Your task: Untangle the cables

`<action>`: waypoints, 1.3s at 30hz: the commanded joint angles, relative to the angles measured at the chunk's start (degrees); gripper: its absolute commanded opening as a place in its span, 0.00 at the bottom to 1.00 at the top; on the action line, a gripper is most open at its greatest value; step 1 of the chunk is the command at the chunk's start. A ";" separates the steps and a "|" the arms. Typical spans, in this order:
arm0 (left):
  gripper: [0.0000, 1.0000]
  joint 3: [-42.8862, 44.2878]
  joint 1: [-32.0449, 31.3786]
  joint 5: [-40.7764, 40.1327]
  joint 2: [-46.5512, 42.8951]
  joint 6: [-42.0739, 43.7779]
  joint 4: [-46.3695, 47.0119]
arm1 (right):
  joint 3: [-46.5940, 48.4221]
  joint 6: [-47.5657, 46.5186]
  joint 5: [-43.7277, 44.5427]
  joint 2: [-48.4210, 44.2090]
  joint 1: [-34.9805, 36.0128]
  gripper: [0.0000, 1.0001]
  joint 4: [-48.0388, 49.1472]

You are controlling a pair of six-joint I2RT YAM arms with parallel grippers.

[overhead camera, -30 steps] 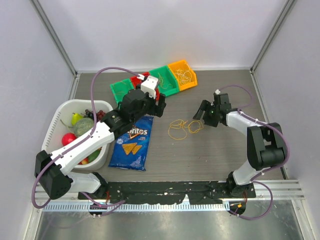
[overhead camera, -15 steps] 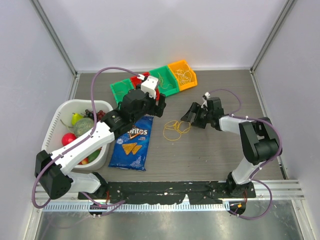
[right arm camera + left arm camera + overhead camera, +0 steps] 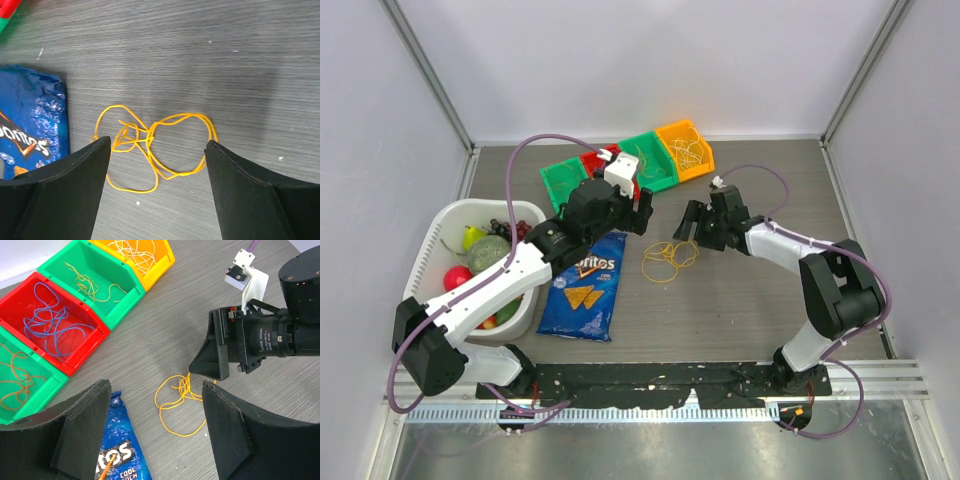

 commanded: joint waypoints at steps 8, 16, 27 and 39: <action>0.77 0.21 0.00 -0.47 -0.56 -0.11 2.33 | 10.69 7.56 9.10 4.43 8.81 0.78 -8.96; 0.77 0.30 0.00 -0.64 -0.91 0.07 2.25 | 20.63 9.06 22.89 12.60 13.90 0.74 -20.66; 0.77 0.30 0.00 -0.64 -1.61 0.15 2.25 | 24.24 11.43 27.55 18.59 14.96 0.54 -21.63; 0.77 0.38 0.00 -1.26 -2.40 0.42 2.25 | 31.52 5.04 31.78 19.12 14.96 0.01 -21.46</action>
